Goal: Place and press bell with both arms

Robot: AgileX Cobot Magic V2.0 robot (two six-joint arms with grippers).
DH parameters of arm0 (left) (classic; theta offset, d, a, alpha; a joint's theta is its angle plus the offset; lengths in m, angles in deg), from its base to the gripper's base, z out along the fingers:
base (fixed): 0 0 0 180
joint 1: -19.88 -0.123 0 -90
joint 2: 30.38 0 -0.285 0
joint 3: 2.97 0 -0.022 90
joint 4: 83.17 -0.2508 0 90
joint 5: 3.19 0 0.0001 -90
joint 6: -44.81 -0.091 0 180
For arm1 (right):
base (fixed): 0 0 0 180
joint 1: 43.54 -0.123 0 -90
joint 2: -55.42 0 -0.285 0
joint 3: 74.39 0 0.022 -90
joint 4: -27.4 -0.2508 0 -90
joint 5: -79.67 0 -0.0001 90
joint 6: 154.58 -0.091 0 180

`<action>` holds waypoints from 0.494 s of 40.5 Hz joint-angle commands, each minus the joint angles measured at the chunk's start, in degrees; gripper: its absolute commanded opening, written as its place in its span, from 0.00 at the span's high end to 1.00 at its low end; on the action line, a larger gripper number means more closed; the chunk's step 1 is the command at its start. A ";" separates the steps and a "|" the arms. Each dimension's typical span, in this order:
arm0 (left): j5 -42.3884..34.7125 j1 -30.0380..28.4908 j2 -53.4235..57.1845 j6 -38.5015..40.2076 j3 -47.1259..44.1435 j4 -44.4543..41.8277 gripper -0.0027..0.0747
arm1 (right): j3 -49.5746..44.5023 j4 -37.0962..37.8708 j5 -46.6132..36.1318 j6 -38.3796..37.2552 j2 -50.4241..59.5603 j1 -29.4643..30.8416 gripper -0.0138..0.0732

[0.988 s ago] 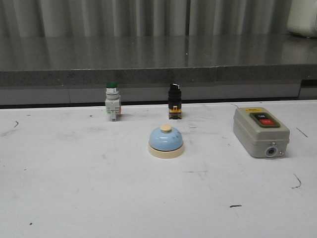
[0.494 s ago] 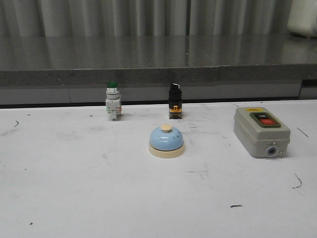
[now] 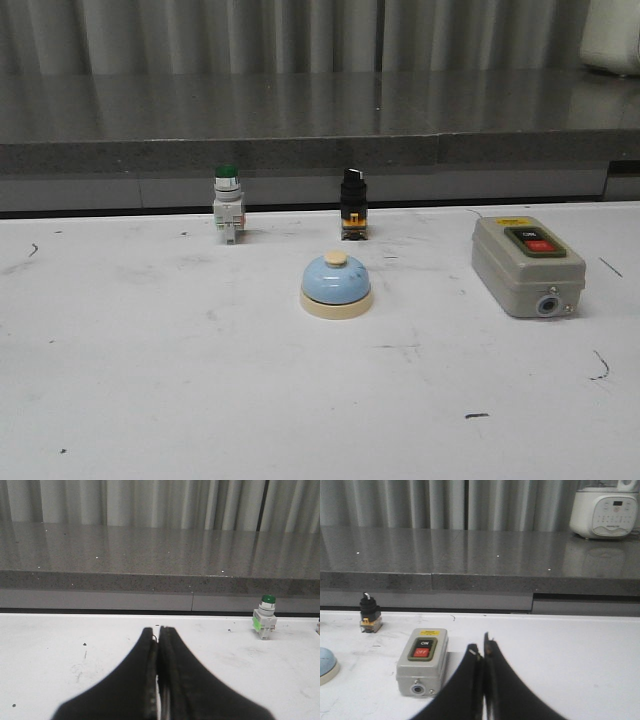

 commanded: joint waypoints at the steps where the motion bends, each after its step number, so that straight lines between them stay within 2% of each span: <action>1: -4.99 0.37 0.89 0.22 -1.34 0.40 0.99 | 0.39 -0.02 -4.46 0.72 1.03 0.50 0.92; 20: -4.99 0.37 0.89 0.22 -1.34 0.40 0.99 | 0.39 -0.02 -3.78 -0.24 1.03 0.45 0.92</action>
